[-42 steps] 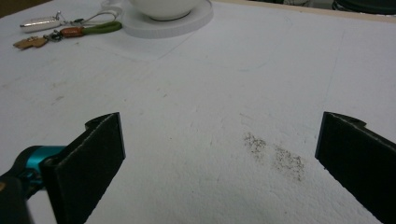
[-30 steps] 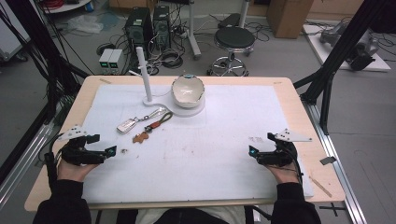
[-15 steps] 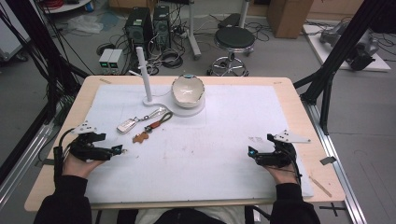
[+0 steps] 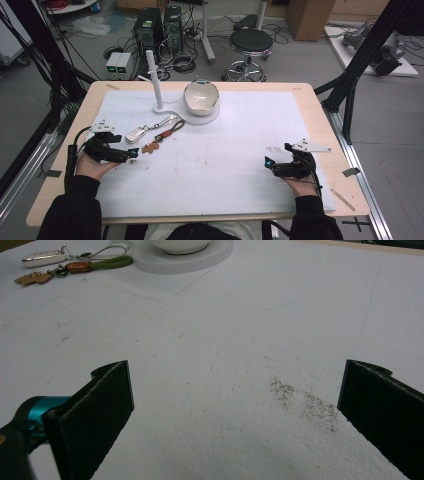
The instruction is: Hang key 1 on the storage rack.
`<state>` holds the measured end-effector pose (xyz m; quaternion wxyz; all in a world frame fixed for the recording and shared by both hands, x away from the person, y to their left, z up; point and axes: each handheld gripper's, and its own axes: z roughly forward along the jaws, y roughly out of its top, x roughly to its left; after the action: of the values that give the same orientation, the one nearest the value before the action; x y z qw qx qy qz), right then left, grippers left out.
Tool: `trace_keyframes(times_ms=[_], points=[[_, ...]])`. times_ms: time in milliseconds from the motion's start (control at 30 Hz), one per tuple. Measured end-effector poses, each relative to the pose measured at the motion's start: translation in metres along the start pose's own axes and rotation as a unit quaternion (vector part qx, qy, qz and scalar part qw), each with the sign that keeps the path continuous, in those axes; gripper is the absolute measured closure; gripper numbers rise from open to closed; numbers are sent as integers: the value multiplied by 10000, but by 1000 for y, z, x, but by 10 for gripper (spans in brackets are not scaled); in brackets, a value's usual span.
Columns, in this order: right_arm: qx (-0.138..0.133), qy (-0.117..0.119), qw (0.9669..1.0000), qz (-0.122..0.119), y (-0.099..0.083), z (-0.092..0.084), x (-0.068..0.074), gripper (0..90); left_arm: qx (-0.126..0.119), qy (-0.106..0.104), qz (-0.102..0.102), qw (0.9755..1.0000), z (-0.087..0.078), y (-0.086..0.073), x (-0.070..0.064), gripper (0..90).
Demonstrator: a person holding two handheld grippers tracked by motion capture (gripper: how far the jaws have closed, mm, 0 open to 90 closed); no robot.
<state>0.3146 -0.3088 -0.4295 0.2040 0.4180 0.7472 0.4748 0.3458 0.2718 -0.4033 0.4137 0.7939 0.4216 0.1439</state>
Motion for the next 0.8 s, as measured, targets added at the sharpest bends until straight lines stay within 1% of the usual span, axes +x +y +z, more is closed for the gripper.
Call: trace_keyframes(times_ms=[33, 67, 133, 167, 233, 267, 300, 367, 400, 433, 467, 533, 633, 667, 700, 733, 767, 800], points=[[-7, 8, 10000, -9, 0, 0, 0, 4, 0, 0, 0, 10000, 0, 0, 0, 77], [2, 2, 10000, 17, 0, 0, 0, 4, -2, -16, 62, 10000, 4, 6, -2, 77], [11, 2, 10000, 42, 0, 0, 0, 4, -12, -18, 58, 10000, 6, 8, -3, 77], [8, 4, 10000, 39, 0, 0, 0, 4, 13, -9, 91, 10000, 7, 10, -4, 77], [-6, -8, 10000, 18, 0, 0, 0, 4, 16, -47, 169, 9998, 11, 16, -6, 77], [-3, -3, 10000, 25, 0, 0, 0, 4, 3, -73, 186, 9998, 13, 19, -8, 79], [-3, -3, 10000, 25, 0, 0, 0, 4, 3, -73, 186, 9998, 13, 19, -8, 84], [-7, 2, 10000, 37, 0, 0, 0, 4, 37, -114, 211, 9997, 17, 23, -9, 84], [-7, 4, 10000, 66, 0, 0, 0, 4, 106, -116, 279, 9995, 21, 27, -9, 85], [-7, 4, 10000, 66, 0, 0, 0, 4, 106, -116, 279, 9995, 21, 27, -9, 85], [-26, 16, 9999, 97, 1, 0, 0, 4, 108, -185, 292, 9993, 25, 30, -11, 87], [-43, 4, 9999, 123, 1, -1, -1, 4, 176, -205, 365, 9990, 29, 31, -12, 91], [-59, -10, 9999, 105, 1, -1, -1, 4, 242, -202, 386, 9988, 33, 32, -12, 91], [-34, -9, 9999, 119, 0, 0, -1, 4, 297, -211, 438, 9984, 36, 34, -12, 91], [-23, -10, 9999, 112, 0, 0, -1, 4, 297, -211, 438, 9984, 36, 34, -12, 92], [-1, -9, 9999, 103, 0, 1, -1, 4, 221, -234, 446, 9985, 38, 37, -12, 102], [-1, -9, 9999, 103, 0, 1, -1, 4, 221, -234, 446, 9985, 38, 37, -12, 113], [0, -16, 10000, 73, 0, 1, -1, 4, 213, -257, 453, 9984, 42, 40, -10, 116]])
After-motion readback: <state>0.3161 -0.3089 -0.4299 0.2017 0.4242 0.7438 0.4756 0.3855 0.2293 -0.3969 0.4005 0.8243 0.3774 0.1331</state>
